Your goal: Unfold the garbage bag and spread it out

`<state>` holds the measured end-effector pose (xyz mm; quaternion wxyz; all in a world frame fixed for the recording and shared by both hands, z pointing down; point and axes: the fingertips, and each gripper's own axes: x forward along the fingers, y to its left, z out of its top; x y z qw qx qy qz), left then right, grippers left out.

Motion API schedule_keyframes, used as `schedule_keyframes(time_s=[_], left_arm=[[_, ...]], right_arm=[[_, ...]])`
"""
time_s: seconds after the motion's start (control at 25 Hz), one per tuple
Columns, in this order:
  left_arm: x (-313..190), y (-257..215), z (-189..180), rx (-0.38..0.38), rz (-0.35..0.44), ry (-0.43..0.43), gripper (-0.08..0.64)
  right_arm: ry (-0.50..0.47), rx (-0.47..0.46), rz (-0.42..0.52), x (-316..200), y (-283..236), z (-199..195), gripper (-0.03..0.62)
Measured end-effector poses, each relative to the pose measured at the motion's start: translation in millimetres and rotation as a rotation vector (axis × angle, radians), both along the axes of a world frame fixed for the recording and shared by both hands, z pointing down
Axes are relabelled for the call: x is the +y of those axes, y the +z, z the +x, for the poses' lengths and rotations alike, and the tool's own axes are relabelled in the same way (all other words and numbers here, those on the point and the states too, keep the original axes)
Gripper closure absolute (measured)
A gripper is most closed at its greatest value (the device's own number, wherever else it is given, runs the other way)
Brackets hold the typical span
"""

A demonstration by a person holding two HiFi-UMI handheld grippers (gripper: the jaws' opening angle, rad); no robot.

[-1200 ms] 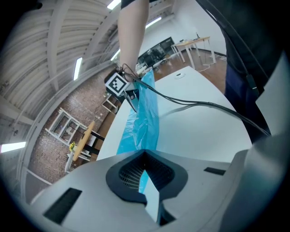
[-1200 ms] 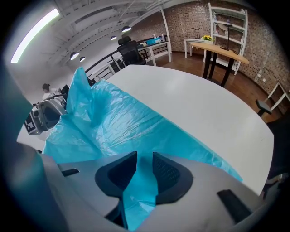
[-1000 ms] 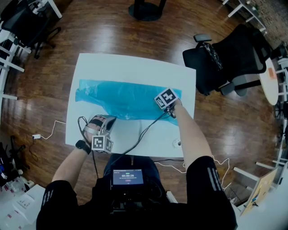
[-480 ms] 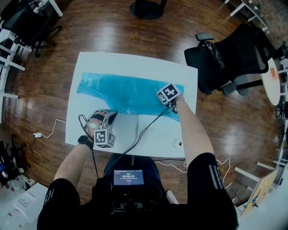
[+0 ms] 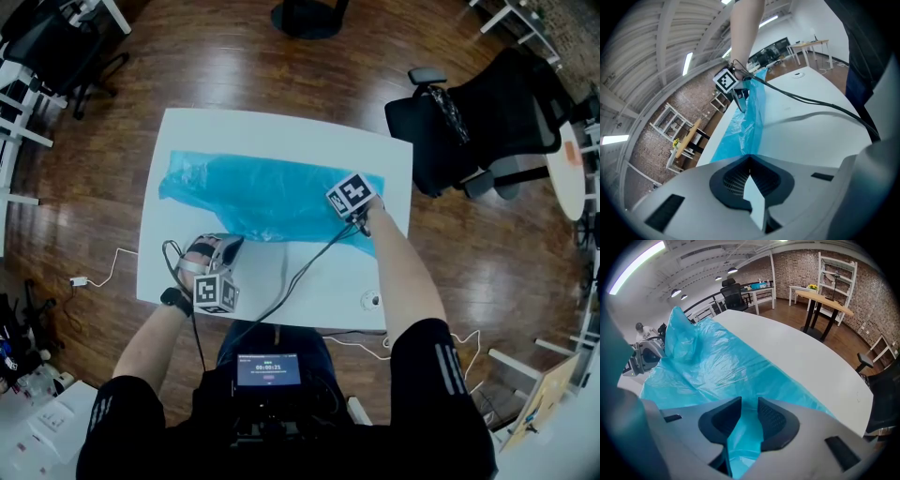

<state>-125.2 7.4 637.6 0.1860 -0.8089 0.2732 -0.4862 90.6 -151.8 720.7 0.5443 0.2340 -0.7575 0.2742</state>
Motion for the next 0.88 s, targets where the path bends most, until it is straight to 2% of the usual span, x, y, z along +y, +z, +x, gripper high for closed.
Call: schedule_keyframes(time_s=[0.28, 0.52, 0.8, 0.88], left_arm=[[32.0, 8.7, -10.7, -0.019, -0.016, 0.033, 0.552], [37.4, -2.2, -5.2, 0.033, -0.023, 0.004, 0.549], [50.3, -4.2, -18.7, 0.069, -0.057, -0.041, 0.512], [57.4, -10.3, -19.4, 0.106, -0.079, -0.063, 0.512]], right_arm=[[0.005, -0.017, 0.003, 1.3, -3.3, -4.3, 0.448], [-0.004, 0.003, 0.009, 0.0, -0.3, -0.5, 0.449], [0.004, -0.005, 0.022, 0.4, -1.1, -3.7, 0.449], [0.006, -0.012, 0.028, 0.3, -3.2, -7.4, 0.451]])
